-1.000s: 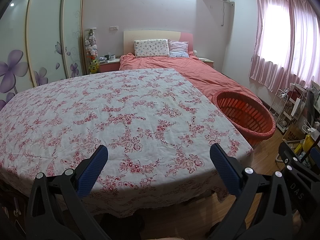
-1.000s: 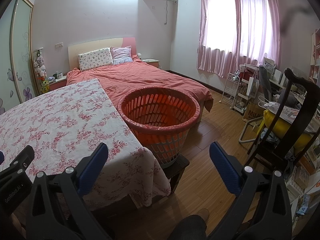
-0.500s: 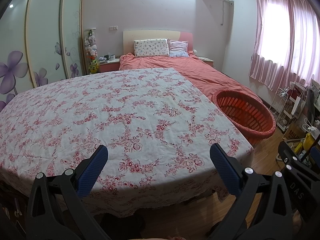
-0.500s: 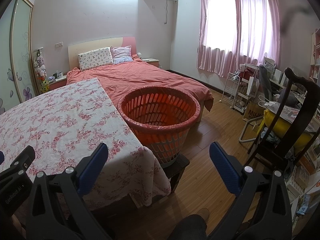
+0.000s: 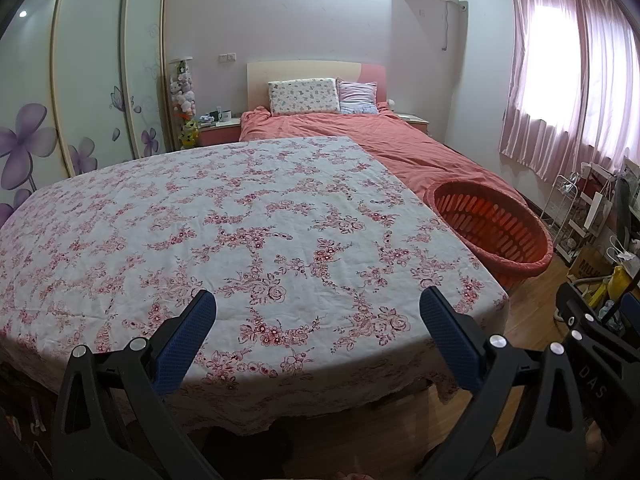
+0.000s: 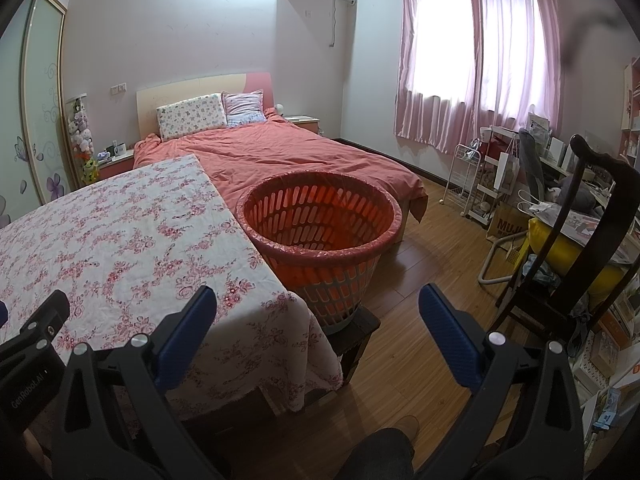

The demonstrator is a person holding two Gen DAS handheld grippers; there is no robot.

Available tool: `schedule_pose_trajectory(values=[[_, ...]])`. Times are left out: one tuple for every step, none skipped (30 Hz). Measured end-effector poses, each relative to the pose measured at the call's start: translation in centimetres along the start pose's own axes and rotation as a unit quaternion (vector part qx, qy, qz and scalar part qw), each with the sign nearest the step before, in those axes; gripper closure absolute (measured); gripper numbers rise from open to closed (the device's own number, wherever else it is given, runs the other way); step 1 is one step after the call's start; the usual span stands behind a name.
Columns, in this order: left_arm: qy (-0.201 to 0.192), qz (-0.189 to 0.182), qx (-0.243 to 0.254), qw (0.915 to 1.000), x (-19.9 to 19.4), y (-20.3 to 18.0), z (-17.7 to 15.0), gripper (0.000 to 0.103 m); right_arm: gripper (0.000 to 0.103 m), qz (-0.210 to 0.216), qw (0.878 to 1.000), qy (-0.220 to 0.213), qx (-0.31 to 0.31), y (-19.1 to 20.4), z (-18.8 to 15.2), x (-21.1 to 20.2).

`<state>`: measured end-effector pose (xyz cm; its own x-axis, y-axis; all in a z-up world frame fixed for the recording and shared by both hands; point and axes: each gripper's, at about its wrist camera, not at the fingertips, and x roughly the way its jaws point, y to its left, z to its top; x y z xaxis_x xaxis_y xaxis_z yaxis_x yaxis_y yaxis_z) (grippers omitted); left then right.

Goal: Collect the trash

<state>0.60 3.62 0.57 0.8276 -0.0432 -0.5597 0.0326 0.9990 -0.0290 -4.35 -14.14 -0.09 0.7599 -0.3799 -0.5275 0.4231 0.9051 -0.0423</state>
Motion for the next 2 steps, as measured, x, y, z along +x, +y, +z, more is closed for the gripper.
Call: schedule_pose_trajectory(values=[[0.000, 0.000, 0.000, 1.0000, 0.05, 0.02, -0.01, 0.003, 0.004, 0.000, 1.000, 0.000, 0.000, 0.06, 0.04, 0.02], [0.000, 0.000, 0.000, 1.0000, 0.05, 0.02, -0.01, 0.003, 0.004, 0.000, 1.000, 0.000, 0.000, 0.07, 0.05, 0.01]])
